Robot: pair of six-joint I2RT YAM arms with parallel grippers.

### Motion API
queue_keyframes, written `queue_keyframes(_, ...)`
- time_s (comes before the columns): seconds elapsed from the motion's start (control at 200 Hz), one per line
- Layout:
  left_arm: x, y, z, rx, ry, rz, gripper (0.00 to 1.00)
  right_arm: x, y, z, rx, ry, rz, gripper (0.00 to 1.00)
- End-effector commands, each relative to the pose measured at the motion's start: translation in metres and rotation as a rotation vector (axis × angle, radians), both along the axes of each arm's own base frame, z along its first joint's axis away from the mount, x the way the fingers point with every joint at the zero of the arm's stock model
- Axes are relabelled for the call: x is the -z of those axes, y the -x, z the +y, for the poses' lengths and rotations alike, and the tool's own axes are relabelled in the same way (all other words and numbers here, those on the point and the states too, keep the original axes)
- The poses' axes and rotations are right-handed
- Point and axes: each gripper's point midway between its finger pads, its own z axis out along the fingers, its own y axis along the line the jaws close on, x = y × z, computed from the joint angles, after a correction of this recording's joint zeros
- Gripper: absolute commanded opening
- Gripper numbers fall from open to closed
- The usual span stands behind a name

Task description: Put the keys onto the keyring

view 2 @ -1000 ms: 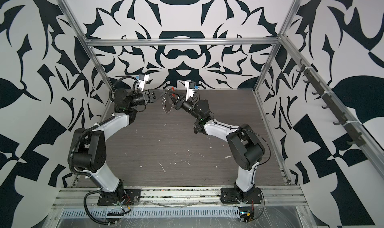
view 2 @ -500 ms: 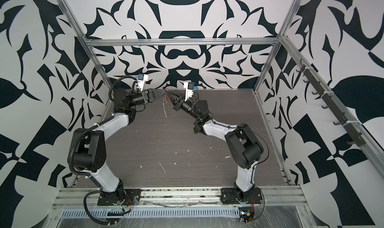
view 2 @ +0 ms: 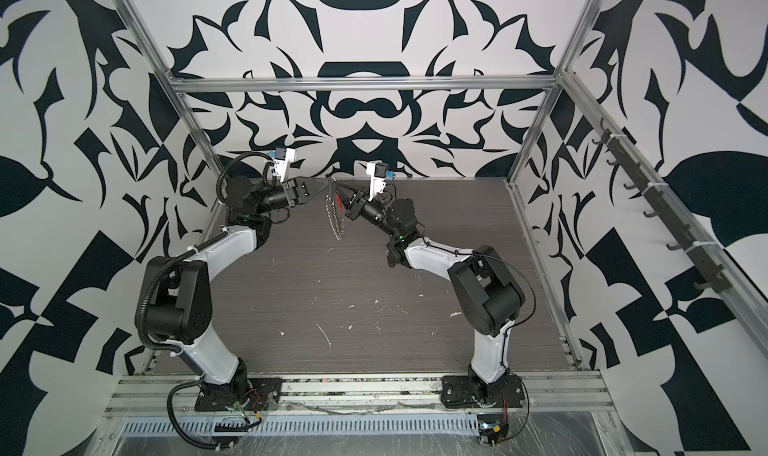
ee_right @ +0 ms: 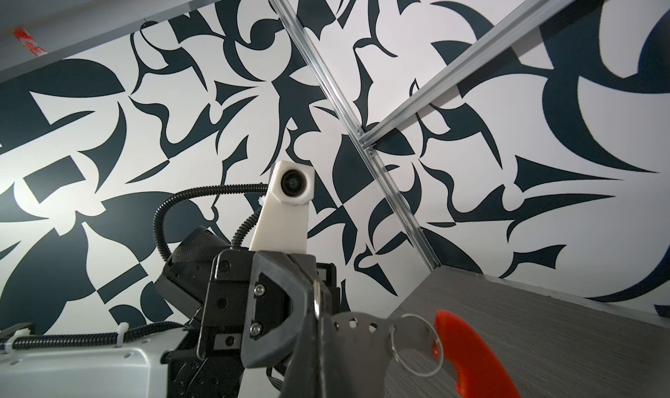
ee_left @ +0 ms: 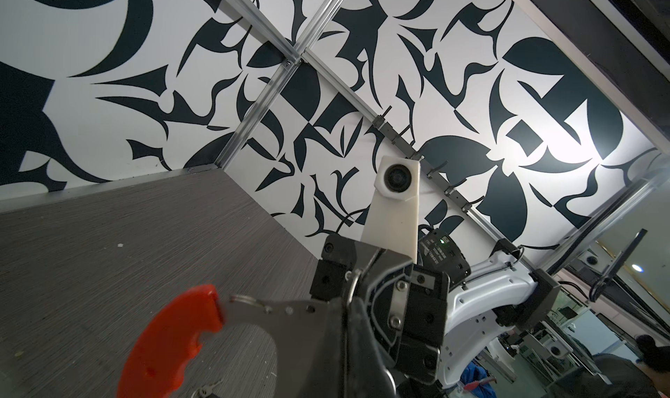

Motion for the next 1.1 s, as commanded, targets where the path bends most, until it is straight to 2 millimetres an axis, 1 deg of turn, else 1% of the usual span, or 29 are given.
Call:
queue_keyframes(0.0,-0.013,0.011,-0.007,0.05,0.002,-0.079,0.0,-0.032,0.014,0.005,-0.036,-0.043,-0.087,0.0)
queue_keyframes(0.145,-0.012,0.018,-0.004,0.021,-0.001,-0.128,0.0,-0.026,0.013,0.004,-0.026,-0.02,-0.08,0.0)
queue_keyframes(0.29,0.002,0.016,-0.001,-0.079,-0.074,-0.099,0.0,-0.018,0.01,0.0,-0.004,0.002,-0.064,0.0)
queue_keyframes(0.37,0.007,0.021,-0.006,-0.098,-0.122,-0.106,0.0,-0.017,0.01,0.001,-0.012,0.002,-0.059,0.0)
queue_keyframes(0.43,0.006,0.026,-0.012,-0.088,-0.137,-0.119,0.0,-0.017,0.01,0.003,-0.028,-0.002,-0.056,0.0)
queue_keyframes(0.555,0.006,0.029,-0.021,-0.053,-0.14,-0.117,0.0,-0.02,0.009,0.006,-0.054,-0.036,-0.046,0.0)
queue_keyframes(0.805,0.007,0.026,-0.019,-0.098,-0.156,-0.074,0.0,-0.017,0.013,0.006,-0.062,-0.026,-0.049,0.0)
queue_keyframes(0.86,0.006,0.026,-0.021,-0.075,-0.152,-0.063,0.12,-0.018,0.013,0.006,-0.068,-0.033,-0.049,0.0)
queue_keyframes(0.915,0.005,0.026,-0.022,-0.055,-0.149,-0.055,0.18,-0.019,0.013,0.006,-0.07,-0.041,-0.049,0.0)
queue_keyframes(1.055,0.007,0.025,-0.023,-0.049,-0.146,-0.047,0.21,-0.022,0.014,0.005,-0.073,-0.046,-0.054,0.0)
queue_keyframes(1.095,0.007,0.026,-0.023,-0.047,-0.146,-0.049,0.17,-0.022,0.014,0.005,-0.071,-0.046,-0.057,0.0)
